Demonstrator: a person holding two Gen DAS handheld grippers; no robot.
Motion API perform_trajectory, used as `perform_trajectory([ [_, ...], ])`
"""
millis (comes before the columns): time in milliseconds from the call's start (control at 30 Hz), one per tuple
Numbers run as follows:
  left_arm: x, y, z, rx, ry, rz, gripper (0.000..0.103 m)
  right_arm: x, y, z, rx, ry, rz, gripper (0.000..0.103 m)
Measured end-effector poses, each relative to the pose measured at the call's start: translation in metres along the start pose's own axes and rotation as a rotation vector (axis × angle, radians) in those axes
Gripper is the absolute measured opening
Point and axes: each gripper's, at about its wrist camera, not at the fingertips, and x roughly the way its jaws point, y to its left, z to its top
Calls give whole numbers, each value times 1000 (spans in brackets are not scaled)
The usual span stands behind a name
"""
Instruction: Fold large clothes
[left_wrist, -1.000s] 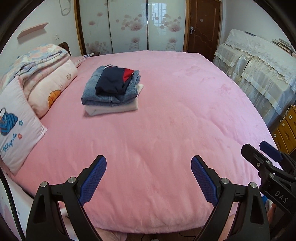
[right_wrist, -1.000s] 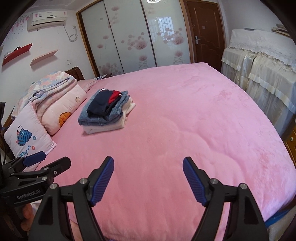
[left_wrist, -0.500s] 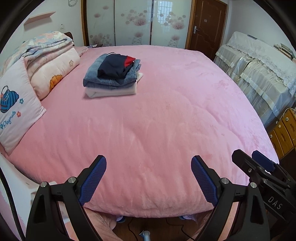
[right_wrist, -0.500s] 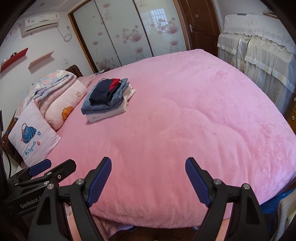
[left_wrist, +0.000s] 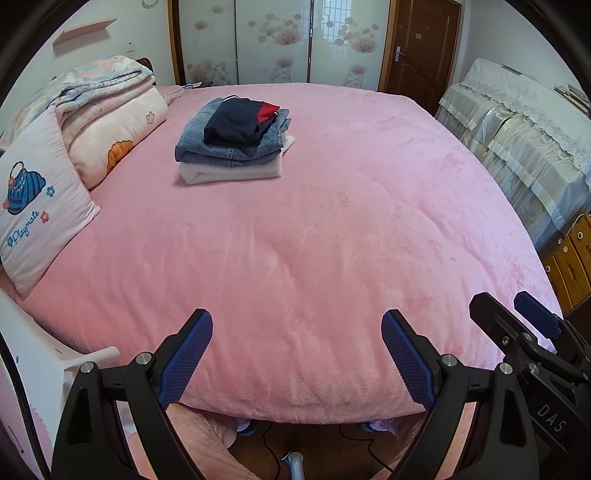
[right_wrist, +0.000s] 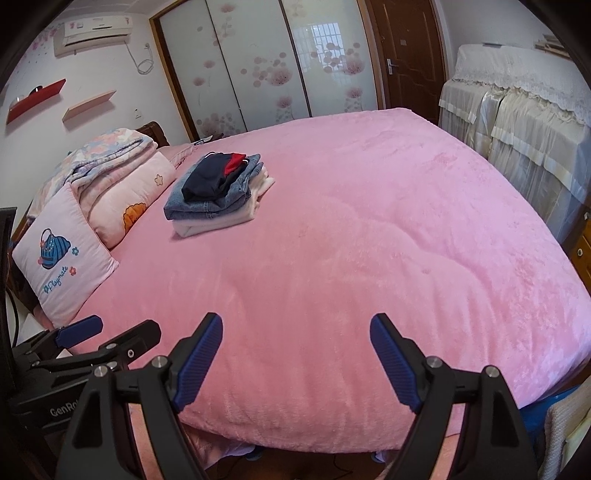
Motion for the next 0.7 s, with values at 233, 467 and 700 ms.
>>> perform_trajectory([
  [233, -1, 1, -1, 2, -1, -1, 92, -3, 1, 0, -12, -10, -13, 83],
  [467, -1, 2, 0, 3, 3, -1, 92, -3, 2, -1, -11, -9, -21, 83],
  [700, 1, 4, 0, 3, 15, -7, 92, -2, 1, -1, -10, 0, -30, 83],
])
